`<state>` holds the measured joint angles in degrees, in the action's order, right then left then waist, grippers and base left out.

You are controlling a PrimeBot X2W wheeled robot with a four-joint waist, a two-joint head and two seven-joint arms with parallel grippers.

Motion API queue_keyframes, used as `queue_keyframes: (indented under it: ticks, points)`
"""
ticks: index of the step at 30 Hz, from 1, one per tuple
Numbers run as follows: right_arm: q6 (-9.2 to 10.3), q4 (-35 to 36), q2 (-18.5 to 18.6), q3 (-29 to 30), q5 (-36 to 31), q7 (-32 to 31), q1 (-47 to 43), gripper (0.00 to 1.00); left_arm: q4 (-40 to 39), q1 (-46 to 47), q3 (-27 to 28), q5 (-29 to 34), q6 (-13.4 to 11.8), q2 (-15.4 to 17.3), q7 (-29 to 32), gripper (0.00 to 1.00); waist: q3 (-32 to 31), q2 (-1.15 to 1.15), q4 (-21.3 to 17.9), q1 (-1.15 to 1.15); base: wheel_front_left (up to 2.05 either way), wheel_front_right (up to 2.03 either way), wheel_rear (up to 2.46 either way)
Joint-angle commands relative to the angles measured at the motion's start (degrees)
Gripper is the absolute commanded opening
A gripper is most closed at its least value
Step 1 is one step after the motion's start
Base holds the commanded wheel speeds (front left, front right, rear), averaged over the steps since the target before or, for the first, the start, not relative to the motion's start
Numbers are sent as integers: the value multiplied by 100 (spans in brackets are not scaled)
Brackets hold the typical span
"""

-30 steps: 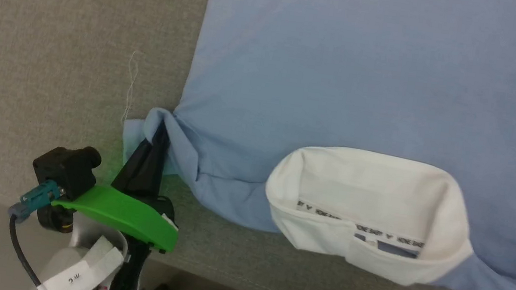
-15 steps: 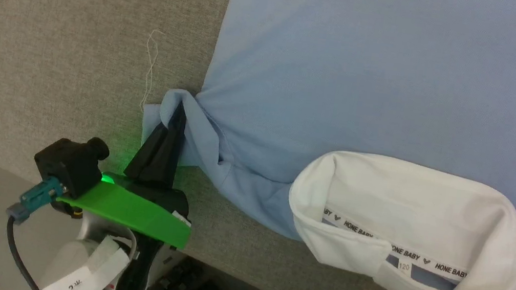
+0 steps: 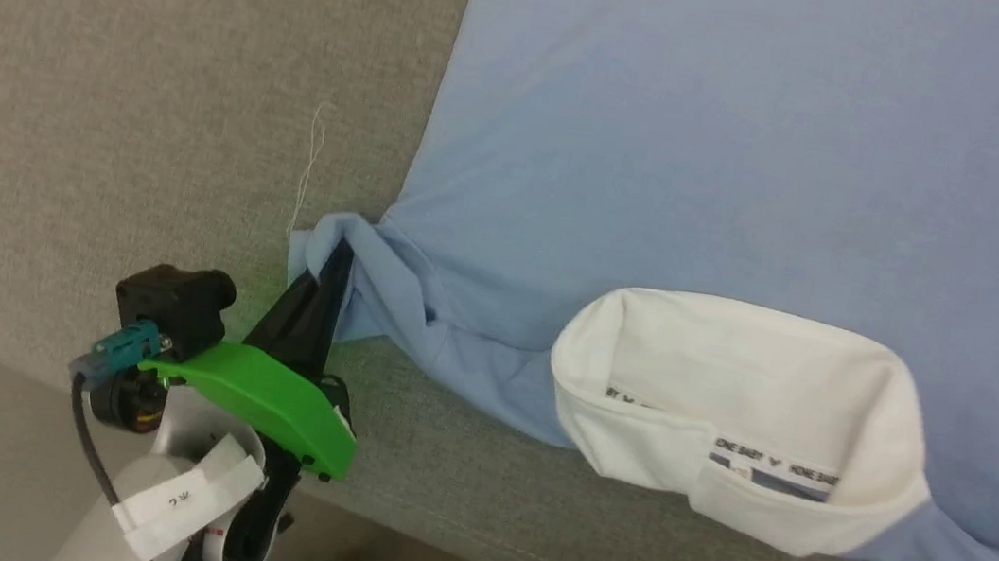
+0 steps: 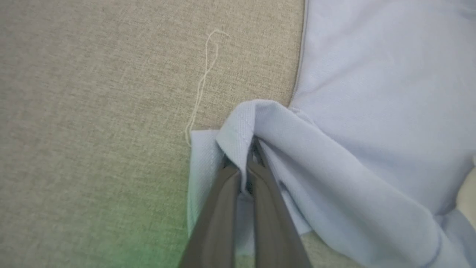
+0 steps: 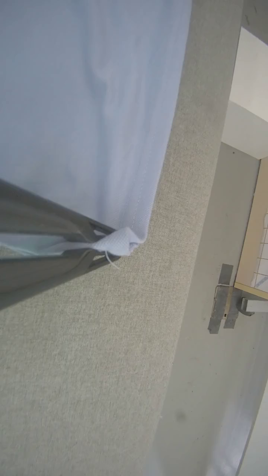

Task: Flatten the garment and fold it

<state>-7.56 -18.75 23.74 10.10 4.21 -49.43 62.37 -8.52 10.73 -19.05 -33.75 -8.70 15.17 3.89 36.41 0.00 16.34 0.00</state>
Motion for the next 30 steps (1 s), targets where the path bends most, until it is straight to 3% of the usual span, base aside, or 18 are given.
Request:
queue_keyframes:
  ticks: [1,6,10,20,25,30]
  points:
    - [8,111,109,-7,144,98,-216,0,149,-56,-20,47,-57,72,91,0,-1088,0,-675,0,0,0,0]
    - [8,508,307,-134,583,230,-1156,0,306,-212,-10,4,-122,148,219,0,-1820,0,-1146,0,0,0,0]
    - [8,873,181,-2,914,297,-2215,0,459,-370,-1,-69,-164,181,306,0,-2293,0,-1433,0,0,0,0]
    - [8,1373,-798,-176,1346,323,-5263,0,757,-651,-11,-279,-196,91,328,0,-2777,0,-1592,0,0,0,0]
    - [8,1291,-1191,-504,1395,230,-6072,0,899,-731,-12,-355,-187,55,302,0,-2869,0,-1520,0,0,0,0]
    - [8,1222,-1344,-522,1460,282,-6246,0,997,-779,-4,-401,-173,59,274,0,-2950,0,-1478,0,0,0,0]
